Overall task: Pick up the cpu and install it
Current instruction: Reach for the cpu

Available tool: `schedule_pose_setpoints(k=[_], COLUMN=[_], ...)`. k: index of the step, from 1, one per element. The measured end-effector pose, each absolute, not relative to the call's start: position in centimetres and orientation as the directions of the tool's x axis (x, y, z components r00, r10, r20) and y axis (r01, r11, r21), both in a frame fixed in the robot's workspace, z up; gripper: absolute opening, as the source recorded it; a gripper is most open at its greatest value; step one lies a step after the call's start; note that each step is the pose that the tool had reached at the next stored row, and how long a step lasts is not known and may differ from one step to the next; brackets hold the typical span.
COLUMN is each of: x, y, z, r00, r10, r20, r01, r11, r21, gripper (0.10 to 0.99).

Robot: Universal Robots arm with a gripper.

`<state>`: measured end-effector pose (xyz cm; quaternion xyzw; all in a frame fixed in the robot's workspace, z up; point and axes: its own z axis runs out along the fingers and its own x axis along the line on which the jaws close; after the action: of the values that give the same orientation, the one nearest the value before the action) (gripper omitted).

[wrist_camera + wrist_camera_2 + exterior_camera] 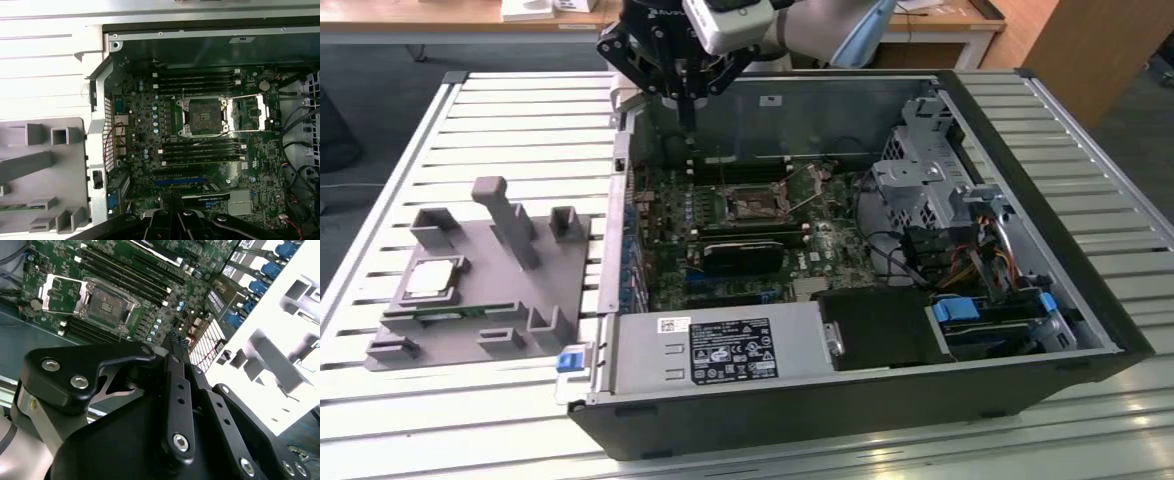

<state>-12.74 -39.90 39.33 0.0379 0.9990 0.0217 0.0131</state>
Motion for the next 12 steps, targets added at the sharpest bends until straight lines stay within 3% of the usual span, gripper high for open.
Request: schedule_pose_setpoints(k=[12], x=[-14.1], y=[-39.9], z=[39.3], r00=[-0.997], r10=[0.076], r20=[-0.024], r01=[0.075], r11=[0.996], r21=[0.044], gripper=[0.106])
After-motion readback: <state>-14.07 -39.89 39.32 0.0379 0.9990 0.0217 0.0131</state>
